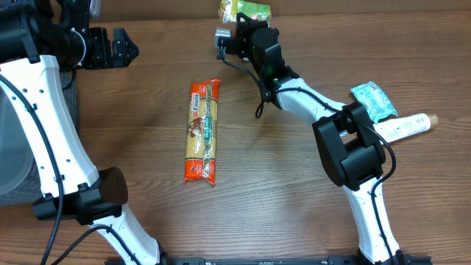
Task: Scan the item barcode
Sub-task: 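Hold the POKKA packet in front of the scanner with right gripper, then carry the POKKA packet right and drop it on the table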
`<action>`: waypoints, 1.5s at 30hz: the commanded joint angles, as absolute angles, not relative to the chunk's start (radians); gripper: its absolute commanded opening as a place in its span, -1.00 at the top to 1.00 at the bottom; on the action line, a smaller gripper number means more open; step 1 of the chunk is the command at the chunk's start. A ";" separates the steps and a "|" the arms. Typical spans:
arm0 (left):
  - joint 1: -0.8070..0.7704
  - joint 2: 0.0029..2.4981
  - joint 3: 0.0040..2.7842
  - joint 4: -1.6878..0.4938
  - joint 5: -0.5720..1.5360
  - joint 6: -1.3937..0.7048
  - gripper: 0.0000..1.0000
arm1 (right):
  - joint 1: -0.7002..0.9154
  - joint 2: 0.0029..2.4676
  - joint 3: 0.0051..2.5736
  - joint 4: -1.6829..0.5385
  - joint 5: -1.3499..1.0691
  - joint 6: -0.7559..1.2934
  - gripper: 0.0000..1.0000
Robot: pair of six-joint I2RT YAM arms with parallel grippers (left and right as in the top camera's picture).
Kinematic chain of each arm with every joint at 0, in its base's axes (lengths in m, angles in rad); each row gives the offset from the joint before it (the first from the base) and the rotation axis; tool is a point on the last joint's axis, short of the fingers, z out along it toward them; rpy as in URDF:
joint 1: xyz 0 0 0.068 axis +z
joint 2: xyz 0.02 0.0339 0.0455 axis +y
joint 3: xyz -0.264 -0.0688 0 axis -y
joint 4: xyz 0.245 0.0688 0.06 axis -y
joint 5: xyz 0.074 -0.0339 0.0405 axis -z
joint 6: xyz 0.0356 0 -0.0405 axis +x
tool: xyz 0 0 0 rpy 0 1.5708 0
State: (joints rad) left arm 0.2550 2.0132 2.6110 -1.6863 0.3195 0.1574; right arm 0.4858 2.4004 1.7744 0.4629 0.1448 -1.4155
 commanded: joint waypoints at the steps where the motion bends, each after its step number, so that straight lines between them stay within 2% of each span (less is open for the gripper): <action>1: 0.248 2.024 2.613 -1.687 0.333 0.160 -0.99 | 0.488 2.383 1.795 0.465 0.126 -1.399 0.93; 11: 0.248 2.024 2.613 -1.687 0.333 0.160 -0.99 | 0.482 2.383 1.795 0.379 0.064 -1.383 0.93; 27: 0.248 2.024 2.613 -1.687 0.333 0.160 -0.99 | 0.485 2.370 1.795 0.426 0.047 -1.372 0.93; 33: 0.248 2.024 2.612 -1.687 0.333 0.160 -0.99 | 0.490 2.240 1.795 0.360 0.037 -0.995 0.93; 37: 0.247 2.024 2.613 -1.687 0.333 0.160 -0.99 | 0.490 2.089 1.795 0.135 -0.070 -0.725 0.93; 41: 0.248 2.024 2.613 -1.687 0.333 0.160 -0.99 | 0.472 1.929 1.795 -0.121 -0.364 -0.306 0.93; 45: 0.248 2.024 2.613 -1.687 0.333 0.160 -0.99 | 0.418 1.827 1.795 -0.348 -0.469 0.011 0.93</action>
State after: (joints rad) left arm 0.2550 2.0132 2.6110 -1.6867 0.3195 0.1574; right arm 0.4683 1.9629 1.7691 -0.2676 -0.2928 -0.4007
